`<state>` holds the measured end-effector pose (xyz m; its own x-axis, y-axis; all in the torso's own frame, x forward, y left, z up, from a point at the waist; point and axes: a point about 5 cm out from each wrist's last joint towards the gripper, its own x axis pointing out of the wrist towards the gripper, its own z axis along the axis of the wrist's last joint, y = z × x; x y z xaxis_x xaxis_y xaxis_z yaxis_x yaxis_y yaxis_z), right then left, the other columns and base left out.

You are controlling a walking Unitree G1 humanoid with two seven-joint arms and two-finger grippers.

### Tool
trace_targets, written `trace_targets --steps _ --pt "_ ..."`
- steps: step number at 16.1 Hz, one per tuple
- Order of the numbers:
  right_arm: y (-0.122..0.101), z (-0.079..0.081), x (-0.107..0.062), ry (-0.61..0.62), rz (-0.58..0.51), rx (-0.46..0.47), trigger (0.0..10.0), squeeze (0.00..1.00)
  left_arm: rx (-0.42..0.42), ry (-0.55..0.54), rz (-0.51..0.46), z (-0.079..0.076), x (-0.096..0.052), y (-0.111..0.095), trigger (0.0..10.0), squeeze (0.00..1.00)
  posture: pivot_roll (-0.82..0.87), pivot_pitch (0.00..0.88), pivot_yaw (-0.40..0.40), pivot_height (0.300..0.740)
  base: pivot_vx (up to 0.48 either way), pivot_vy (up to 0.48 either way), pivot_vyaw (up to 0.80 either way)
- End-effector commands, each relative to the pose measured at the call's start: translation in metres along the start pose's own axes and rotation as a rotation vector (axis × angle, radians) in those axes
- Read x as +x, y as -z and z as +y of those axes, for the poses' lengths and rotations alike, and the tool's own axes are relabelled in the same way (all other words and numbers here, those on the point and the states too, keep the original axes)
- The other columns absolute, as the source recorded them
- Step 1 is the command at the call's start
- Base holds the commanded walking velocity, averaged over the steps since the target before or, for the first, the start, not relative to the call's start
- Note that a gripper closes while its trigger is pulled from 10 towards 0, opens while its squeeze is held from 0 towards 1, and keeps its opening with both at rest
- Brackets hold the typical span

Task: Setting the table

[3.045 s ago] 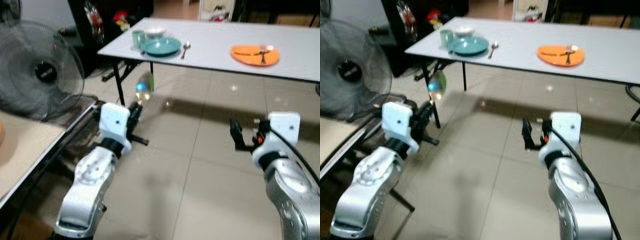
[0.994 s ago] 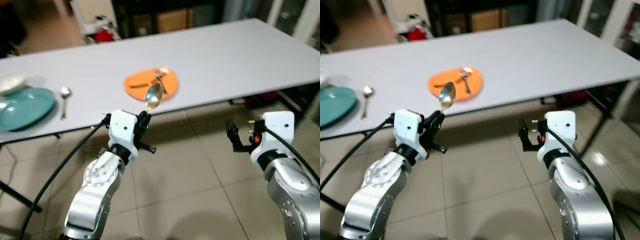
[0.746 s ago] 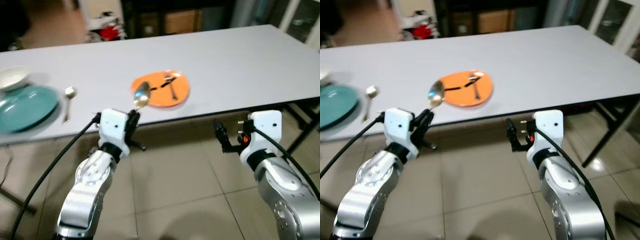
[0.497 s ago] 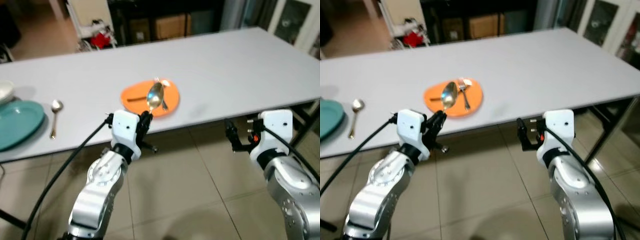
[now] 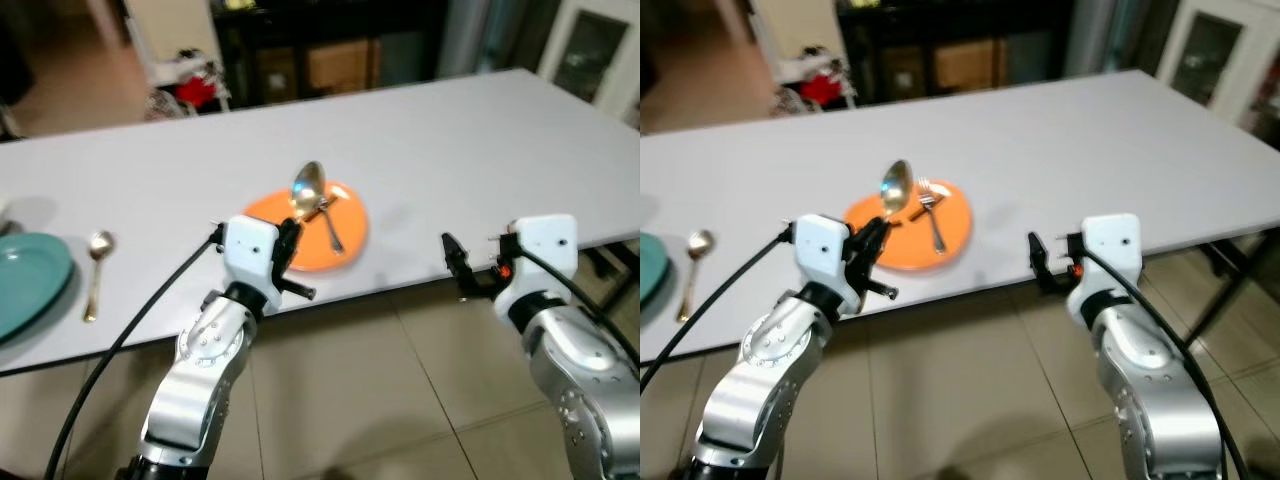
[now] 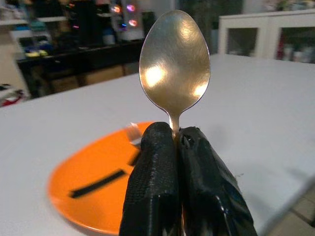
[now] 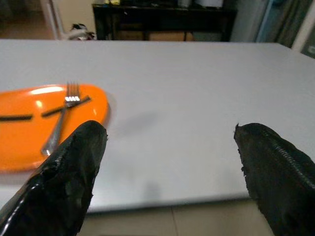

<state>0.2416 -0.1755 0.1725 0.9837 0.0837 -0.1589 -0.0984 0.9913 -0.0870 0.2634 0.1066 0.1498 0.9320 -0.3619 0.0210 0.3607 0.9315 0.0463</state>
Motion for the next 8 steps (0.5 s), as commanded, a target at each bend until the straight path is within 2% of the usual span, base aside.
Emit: trace_targets --steps 1,8 --pt "-0.0028 0.0067 0.0023 -0.031 -0.016 0.003 10.0 0.0 0.018 -0.041 0.0 0.0111 -0.0014 -0.0003 10.0 0.0 -0.05 0.0 0.04 0.74 0.386 0.0 0.0" --pt "-0.0029 0.0078 0.0064 -0.054 -0.018 0.006 10.0 0.0 0.012 -0.078 -0.004 0.0145 -0.0014 -0.0004 10.0 0.0 -0.04 0.0 0.02 0.74 0.385 0.0 0.0"
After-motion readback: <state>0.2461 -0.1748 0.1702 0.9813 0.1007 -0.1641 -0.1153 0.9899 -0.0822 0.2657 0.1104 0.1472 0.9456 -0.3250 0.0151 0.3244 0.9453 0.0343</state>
